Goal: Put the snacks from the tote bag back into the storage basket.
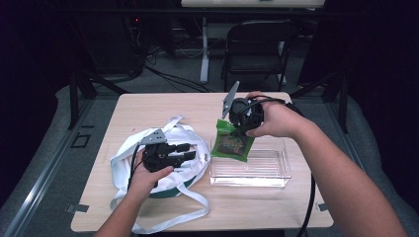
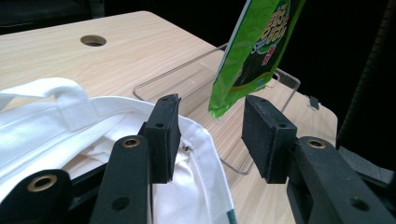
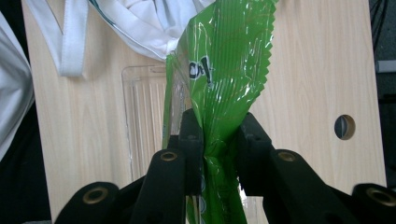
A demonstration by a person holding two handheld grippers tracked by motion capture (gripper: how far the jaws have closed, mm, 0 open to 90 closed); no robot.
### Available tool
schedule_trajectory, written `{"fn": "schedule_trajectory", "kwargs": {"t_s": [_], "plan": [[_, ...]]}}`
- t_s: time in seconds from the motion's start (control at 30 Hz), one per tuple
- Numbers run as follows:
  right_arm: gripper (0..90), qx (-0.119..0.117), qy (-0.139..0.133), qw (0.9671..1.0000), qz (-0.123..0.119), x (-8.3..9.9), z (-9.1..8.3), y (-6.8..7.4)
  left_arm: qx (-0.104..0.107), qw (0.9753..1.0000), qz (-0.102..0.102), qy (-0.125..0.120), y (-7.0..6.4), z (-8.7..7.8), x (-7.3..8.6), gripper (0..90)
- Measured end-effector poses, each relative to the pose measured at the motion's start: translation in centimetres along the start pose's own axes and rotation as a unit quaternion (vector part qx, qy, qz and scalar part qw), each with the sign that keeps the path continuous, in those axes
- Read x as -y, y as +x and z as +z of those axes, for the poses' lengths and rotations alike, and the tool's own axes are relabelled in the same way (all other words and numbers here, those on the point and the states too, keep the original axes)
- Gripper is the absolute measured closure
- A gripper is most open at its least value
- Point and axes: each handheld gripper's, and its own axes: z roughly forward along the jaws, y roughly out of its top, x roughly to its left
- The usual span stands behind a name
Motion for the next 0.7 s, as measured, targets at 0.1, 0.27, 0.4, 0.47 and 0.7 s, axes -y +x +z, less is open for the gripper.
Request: {"fn": "schedule_trajectory", "kwargs": {"t_s": [0.1, 0.27, 0.4, 0.47, 0.7], "plan": [[74.8, 0.004, 0.002, 1.0, 0.001, 0.2, -0.1, -0.3, -0.004, 1.0, -0.003, 0.0, 0.2, -0.1, 0.0, 55.9], [74.8, 0.012, 0.01, 0.9999, -0.001, 0.5, -0.1, -0.7, -0.011, 0.9999, -0.007, 0.0, 0.6, -0.4, 0.1, 55.7], [74.8, 0.016, 0.011, 0.9998, 0.001, 0.6, 0.0, -0.9, -0.016, 0.9998, -0.014, 0.002, 0.9, -0.5, 0.3, 55.5], [74.8, 0.018, 0.016, 0.9997, -0.002, 0.6, 0.0, -1.1, -0.018, 0.9997, -0.015, 0.004, 1.0, -0.6, 0.3, 55.6], [74.7, 0.023, 0.022, 0.9995, -0.003, 0.6, 0.4, -1.5, -0.025, 0.9995, -0.02, 0.005, 1.3, -0.8, 0.4, 55.1]]}}
